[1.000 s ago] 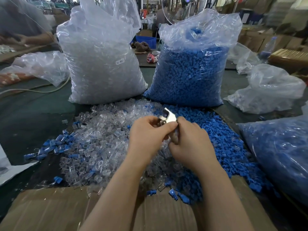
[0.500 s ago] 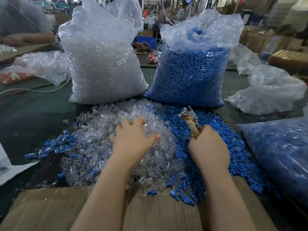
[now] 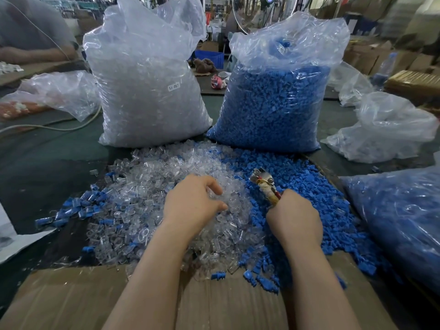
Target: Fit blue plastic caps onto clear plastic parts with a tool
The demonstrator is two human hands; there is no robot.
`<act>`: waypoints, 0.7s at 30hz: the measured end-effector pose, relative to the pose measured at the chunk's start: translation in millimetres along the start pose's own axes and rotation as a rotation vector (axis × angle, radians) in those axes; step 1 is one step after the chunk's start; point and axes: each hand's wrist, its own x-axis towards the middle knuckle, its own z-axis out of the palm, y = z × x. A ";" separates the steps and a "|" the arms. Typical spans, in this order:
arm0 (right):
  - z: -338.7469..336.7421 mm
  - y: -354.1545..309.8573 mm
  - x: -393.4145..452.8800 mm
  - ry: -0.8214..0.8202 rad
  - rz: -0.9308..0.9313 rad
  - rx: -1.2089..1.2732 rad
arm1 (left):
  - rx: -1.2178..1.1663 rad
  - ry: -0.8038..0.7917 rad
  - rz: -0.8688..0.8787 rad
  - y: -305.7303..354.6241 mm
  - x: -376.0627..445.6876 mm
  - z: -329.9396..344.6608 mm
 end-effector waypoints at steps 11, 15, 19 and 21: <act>2.3 -0.2 7.4 0.101 -0.041 0.113 | -0.264 0.239 0.029 -0.7 1.3 3.6; 4.7 -2.4 11.8 0.048 -0.094 0.346 | -0.504 0.194 0.030 0.5 2.1 2.6; 0.4 -8.2 7.9 -0.003 -0.131 0.754 | -0.703 0.082 0.093 3.7 -0.2 -0.8; -3.9 -11.3 3.9 -0.053 -0.110 0.939 | -0.745 0.034 0.122 6.0 -1.5 -1.7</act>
